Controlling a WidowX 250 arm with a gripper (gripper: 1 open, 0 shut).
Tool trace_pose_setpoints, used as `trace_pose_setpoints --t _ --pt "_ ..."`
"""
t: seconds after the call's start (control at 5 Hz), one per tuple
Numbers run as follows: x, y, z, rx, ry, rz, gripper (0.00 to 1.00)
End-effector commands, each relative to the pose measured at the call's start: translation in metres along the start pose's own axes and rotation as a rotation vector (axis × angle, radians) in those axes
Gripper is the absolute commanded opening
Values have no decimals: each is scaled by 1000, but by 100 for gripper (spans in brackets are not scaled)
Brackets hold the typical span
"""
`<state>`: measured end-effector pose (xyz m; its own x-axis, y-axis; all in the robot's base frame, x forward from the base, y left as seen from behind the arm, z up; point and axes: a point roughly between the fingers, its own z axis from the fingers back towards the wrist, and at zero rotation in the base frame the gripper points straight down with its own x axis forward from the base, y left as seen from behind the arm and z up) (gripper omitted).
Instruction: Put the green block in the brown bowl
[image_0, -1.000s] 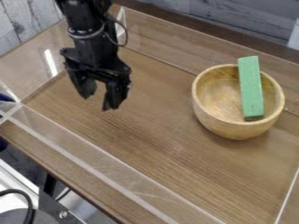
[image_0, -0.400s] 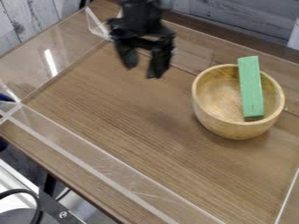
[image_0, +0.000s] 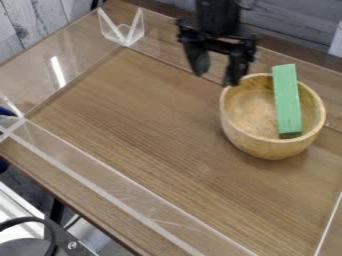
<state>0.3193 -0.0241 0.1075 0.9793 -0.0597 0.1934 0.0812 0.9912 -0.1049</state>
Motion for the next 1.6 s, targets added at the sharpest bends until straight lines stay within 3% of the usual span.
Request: trace_pose_setpoints --t 0.0,0.4,0.8,1.4 --pt "33 -26 1 26 -87 -7 100" --pt "29 -51 -6 47 -107 -37 100" --pt "41 -48 -14 49 -119 -74 100" --pt "55 -47 -25 32 -150 -64 100"
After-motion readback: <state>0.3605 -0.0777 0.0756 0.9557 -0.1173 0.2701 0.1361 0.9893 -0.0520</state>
